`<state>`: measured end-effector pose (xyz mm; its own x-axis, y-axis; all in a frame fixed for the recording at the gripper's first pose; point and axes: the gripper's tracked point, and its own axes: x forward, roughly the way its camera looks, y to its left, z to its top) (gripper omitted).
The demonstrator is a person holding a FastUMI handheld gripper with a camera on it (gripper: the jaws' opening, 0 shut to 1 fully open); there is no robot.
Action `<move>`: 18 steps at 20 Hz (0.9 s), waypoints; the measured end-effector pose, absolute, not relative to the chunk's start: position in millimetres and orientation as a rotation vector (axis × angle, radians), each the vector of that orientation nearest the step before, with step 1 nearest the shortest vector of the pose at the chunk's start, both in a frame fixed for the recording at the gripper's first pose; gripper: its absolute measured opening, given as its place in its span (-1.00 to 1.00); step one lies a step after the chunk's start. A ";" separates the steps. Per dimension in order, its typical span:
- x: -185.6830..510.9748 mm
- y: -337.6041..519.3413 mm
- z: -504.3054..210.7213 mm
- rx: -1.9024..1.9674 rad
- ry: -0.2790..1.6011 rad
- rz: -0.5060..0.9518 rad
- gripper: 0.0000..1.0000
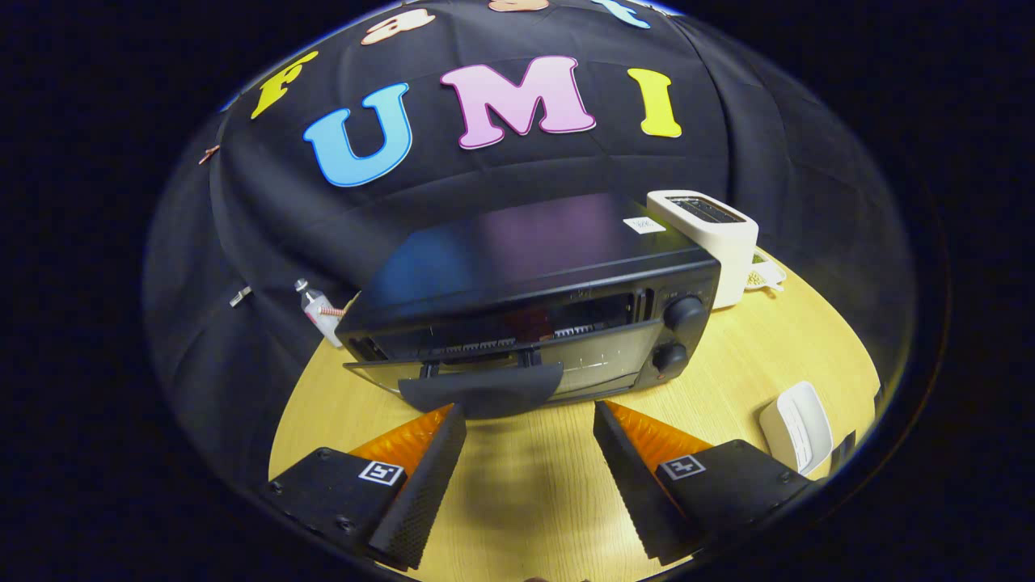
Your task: Open the toaster oven, put the food inside, and close the toaster oven door.
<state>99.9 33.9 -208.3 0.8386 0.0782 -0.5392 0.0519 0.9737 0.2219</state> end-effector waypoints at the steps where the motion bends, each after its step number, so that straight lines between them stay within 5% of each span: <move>1: 101.3 33.7 -199.9 0.237 0.560 0.017 0.97; 18: 15.5 -69.6 13.1 0.022 0.027 -0.032 0.96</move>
